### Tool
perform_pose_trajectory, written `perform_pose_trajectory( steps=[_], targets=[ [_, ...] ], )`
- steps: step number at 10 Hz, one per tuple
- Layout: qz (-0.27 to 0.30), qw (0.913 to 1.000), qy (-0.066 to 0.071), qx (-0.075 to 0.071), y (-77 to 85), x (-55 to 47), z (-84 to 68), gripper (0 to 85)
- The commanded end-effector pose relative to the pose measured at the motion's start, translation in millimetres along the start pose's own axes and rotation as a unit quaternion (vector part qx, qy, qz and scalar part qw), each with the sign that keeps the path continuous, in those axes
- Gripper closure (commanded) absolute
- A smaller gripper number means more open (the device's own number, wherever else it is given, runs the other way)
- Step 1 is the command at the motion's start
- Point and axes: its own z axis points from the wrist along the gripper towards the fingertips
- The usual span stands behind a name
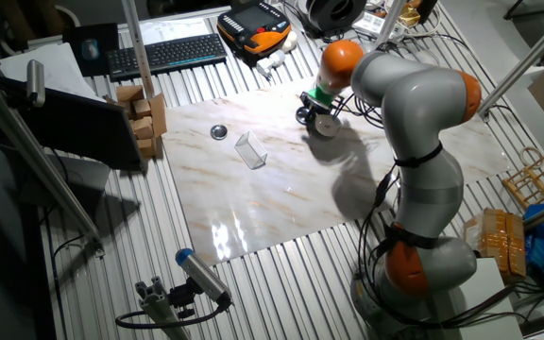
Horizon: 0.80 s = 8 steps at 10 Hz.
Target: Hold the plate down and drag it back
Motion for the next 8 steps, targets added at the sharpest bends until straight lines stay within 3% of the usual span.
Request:
perform_pose_trajectory(
  steps=[1, 8],
  targets=[
    [-0.002, 1.0000, 0.000, 0.000, -1.3, -2.0, -0.1, 85.0],
    [-0.008, 1.0000, -0.005, -0.003, -9.4, -14.5, 1.5, 85.0]
  ],
)
